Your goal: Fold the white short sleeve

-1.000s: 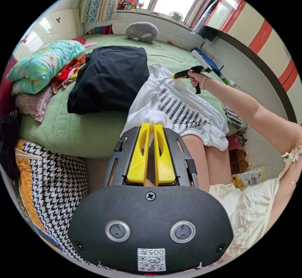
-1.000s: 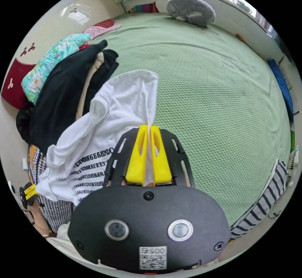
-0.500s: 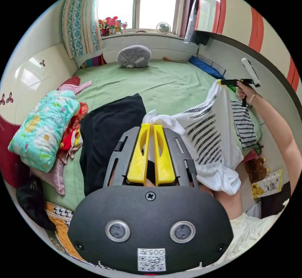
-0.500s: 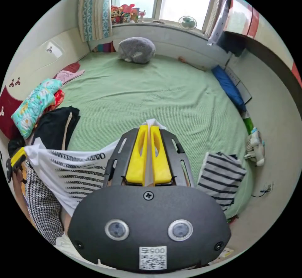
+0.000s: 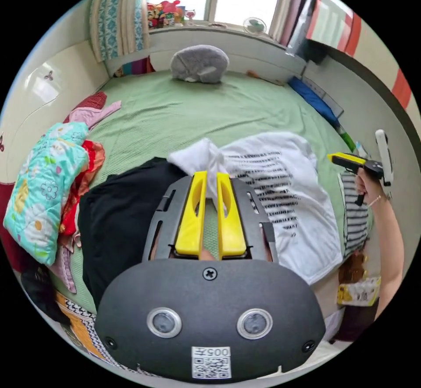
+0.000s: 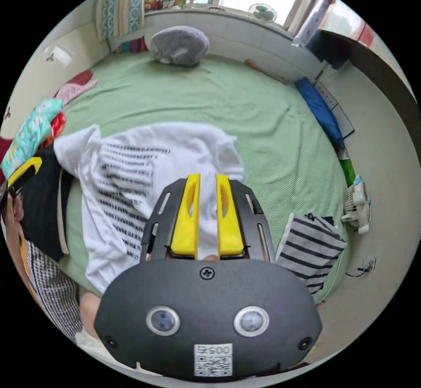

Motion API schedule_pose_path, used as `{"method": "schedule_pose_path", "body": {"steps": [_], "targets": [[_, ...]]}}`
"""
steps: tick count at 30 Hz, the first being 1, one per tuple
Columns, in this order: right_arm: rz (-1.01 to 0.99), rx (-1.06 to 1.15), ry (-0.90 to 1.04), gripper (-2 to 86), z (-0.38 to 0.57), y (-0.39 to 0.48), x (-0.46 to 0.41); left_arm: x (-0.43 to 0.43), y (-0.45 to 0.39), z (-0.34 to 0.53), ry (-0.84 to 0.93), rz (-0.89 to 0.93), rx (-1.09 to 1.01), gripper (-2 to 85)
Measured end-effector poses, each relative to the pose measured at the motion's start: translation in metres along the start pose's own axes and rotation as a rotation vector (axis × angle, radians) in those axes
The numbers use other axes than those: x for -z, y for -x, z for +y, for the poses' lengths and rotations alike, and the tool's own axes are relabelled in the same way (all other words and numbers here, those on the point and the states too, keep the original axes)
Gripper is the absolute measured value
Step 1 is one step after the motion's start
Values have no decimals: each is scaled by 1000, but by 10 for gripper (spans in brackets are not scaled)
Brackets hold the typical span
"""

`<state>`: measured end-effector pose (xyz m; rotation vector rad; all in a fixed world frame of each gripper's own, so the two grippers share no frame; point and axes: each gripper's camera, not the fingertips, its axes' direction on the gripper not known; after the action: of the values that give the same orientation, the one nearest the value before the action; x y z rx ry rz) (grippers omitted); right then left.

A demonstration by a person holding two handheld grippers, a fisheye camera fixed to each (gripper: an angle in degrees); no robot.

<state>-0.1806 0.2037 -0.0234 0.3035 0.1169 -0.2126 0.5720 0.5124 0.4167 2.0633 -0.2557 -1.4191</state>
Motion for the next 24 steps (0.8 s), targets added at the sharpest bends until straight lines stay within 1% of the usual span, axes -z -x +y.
{"method": "schedule_pose_path", "body": {"steps": [4,7,9,11,14,16,21,24], "targets": [[-79,94,88,11,81,17,-29,-35,-51,42,80,154,-184,73],[-122,92,97,11,131,13,-26,-63,-97,62,135,195,-318,92],[-139,66,117,11,155,7,-21,-82,-119,67,162,201,-351,104],[-151,48,138,11,180,0,-17,-101,-136,67,176,219,-351,103],[-65,64,153,12,218,-7,-9,-129,-153,61,186,222,-297,96],[-23,62,176,10,244,-13,-5,-151,-161,56,207,186,-281,103],[-38,47,197,9,277,-26,-4,-182,-167,60,280,188,-265,103],[-66,23,205,20,288,-28,-16,-184,-163,68,264,150,-245,75]]}}
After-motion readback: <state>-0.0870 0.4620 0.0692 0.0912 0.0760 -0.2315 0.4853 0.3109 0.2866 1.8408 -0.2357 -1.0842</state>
